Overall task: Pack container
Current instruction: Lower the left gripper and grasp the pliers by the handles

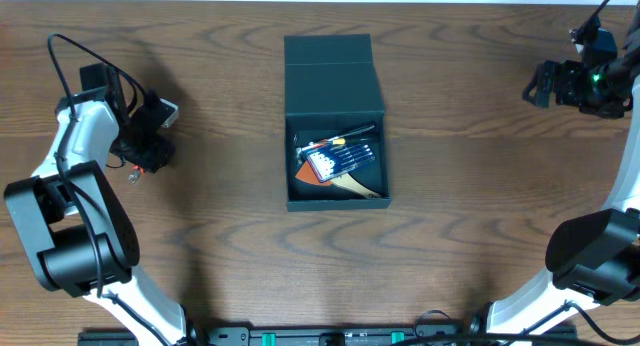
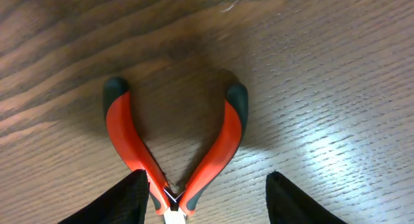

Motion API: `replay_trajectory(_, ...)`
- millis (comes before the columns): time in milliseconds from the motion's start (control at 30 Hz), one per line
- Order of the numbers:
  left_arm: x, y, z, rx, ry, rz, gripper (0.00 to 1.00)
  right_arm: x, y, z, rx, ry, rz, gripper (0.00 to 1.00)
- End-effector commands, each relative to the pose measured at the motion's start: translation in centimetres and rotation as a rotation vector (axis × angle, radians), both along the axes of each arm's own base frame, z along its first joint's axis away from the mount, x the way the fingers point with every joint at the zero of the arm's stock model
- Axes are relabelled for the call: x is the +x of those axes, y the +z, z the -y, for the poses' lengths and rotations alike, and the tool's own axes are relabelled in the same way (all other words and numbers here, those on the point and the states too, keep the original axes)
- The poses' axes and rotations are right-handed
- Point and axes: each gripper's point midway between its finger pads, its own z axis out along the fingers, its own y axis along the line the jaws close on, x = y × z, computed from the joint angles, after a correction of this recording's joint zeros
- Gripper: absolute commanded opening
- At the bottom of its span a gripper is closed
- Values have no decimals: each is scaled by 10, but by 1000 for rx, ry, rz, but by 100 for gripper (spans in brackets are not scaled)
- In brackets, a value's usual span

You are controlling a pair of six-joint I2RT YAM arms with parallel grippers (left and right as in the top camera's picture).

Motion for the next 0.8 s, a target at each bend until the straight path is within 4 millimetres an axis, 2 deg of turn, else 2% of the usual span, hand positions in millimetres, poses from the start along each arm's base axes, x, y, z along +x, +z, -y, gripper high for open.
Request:
replay_trajectory(0,-4,-13,2,-21,-18,-30,56,0,-2,0,13,-20,-8,99)
replay_trajectory(467,-12,-41,5,-44,-17,-102,57,0,-2,0,18,-35,-9,99)
replay_trajectory(667,-15,-45,6,-49,-16,-121,52,0,-2,0,20,-37,-13,99)
replay_trajectory(767,-15,-45,6,-50,-16,-121,47,-1,-2,0,20,-37,-14,99)
